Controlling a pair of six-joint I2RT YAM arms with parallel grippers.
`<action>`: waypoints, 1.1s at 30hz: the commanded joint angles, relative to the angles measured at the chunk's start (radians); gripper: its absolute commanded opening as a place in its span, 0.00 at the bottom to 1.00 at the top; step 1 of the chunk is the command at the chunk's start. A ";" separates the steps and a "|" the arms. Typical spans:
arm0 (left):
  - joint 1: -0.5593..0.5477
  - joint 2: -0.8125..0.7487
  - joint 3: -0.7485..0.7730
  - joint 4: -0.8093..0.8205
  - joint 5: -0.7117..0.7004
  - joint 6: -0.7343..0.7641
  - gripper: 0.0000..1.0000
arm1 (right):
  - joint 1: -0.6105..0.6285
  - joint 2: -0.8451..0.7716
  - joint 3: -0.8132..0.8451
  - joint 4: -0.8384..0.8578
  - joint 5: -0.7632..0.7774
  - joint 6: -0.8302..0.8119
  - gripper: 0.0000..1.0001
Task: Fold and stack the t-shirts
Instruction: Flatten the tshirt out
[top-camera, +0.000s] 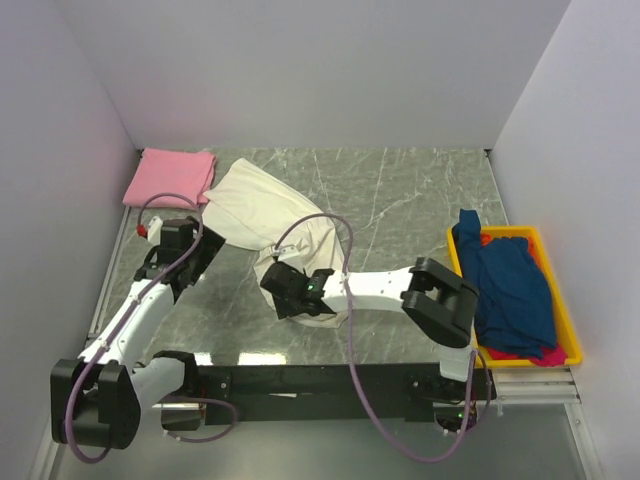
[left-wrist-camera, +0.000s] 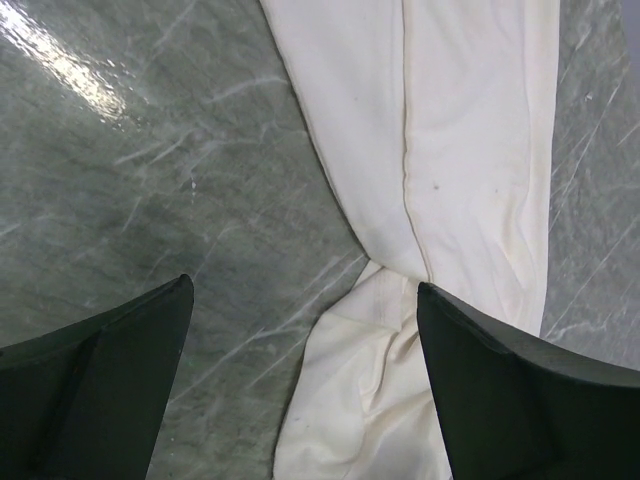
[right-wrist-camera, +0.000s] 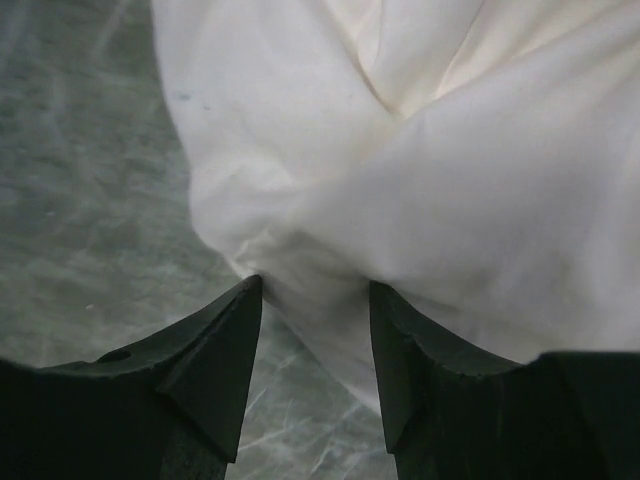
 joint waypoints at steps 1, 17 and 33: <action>0.023 -0.007 0.042 0.005 0.012 0.026 0.99 | 0.004 0.036 0.055 0.033 0.001 -0.017 0.55; 0.028 0.022 -0.042 0.073 0.075 -0.004 0.87 | -0.166 -0.459 -0.225 -0.182 0.203 0.158 0.00; -0.032 0.198 0.094 0.111 -0.012 -0.069 0.79 | -0.803 -0.386 -0.031 -0.113 0.082 -0.034 0.00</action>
